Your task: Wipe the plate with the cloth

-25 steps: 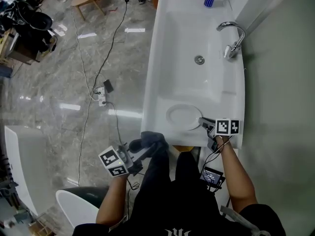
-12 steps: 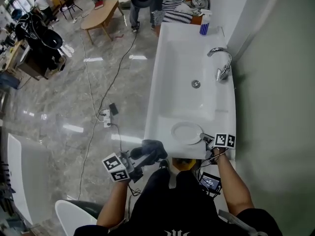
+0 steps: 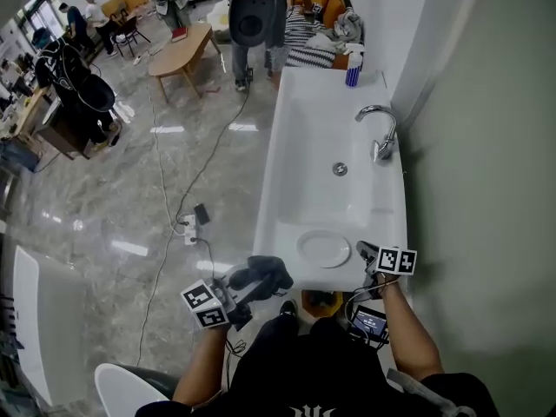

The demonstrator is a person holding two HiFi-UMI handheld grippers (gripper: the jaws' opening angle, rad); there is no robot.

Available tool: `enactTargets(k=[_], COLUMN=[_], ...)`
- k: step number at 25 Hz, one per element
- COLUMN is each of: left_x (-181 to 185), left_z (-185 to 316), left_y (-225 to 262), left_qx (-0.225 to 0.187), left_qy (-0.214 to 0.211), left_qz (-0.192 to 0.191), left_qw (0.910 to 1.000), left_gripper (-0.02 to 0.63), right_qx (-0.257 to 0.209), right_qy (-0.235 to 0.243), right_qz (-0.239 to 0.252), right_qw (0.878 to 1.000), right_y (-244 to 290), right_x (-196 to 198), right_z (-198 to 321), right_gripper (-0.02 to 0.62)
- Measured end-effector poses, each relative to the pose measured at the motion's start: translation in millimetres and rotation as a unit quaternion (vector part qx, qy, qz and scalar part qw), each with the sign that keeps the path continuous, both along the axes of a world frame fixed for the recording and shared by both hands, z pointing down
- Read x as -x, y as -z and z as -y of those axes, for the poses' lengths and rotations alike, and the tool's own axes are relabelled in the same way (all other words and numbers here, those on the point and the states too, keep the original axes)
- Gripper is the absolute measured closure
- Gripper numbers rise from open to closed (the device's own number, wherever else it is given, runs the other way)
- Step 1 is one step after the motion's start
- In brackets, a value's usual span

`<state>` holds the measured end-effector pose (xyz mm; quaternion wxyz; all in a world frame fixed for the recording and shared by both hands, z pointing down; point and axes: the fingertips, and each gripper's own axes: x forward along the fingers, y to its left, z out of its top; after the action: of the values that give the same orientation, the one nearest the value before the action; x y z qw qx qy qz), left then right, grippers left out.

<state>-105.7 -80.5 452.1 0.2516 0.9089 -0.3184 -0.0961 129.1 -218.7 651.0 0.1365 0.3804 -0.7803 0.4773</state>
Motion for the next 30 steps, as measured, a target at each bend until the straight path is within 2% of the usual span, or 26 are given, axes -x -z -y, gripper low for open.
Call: enactTargets(k=[2, 3, 6, 9, 11, 13, 17, 21, 30], left_x=[-4, -8, -19, -27, -30, -31, -34, -36, -23], left_z=[5, 9, 22, 28, 27, 26, 29, 22, 19], left_y=[4, 7, 19, 32, 39, 42, 44, 44, 39], left_qx=[-0.007, -0.012, -0.027, -0.04, -0.044, -0.044, -0.045, -0.045, -0.043], left_qy=[0.003, 0.004, 0.009, 0.003, -0.007, -0.013, -0.017, -0.027, -0.022], left_qz=[-0.006, -0.01, -0.027, -0.032, -0.029, -0.026, -0.018, -0.009, -0.012], left_qw=[1.0, 0.9999, 0.9992, 0.9987, 0.9986, 0.9986, 0.9987, 0.9986, 0.9988], left_gripper=[0.543, 0.543, 0.543, 0.541, 0.541, 0.541, 0.541, 0.541, 0.543], right_qx=[-0.064, -0.104, -0.225, -0.313, -0.344, -0.354, -0.337, -0.339, -0.362], right_qy=[0.019, 0.037, 0.086, 0.105, 0.109, 0.116, 0.122, 0.135, 0.155], right_qz=[0.075, 0.112, 0.194, 0.226, 0.226, 0.214, 0.214, 0.196, 0.187], right_qw=[0.995, 0.988, 0.951, 0.916, 0.905, 0.903, 0.909, 0.91, 0.9], right_y=[55, 88, 189, 262, 286, 292, 281, 271, 270], right_x=[3, 7, 17, 24, 29, 35, 41, 49, 72], right_z=[-4, -9, -38, -69, -83, -93, -99, -109, -91], right_gripper=[0.587, 0.59, 0.591, 0.591, 0.591, 0.591, 0.591, 0.592, 0.592])
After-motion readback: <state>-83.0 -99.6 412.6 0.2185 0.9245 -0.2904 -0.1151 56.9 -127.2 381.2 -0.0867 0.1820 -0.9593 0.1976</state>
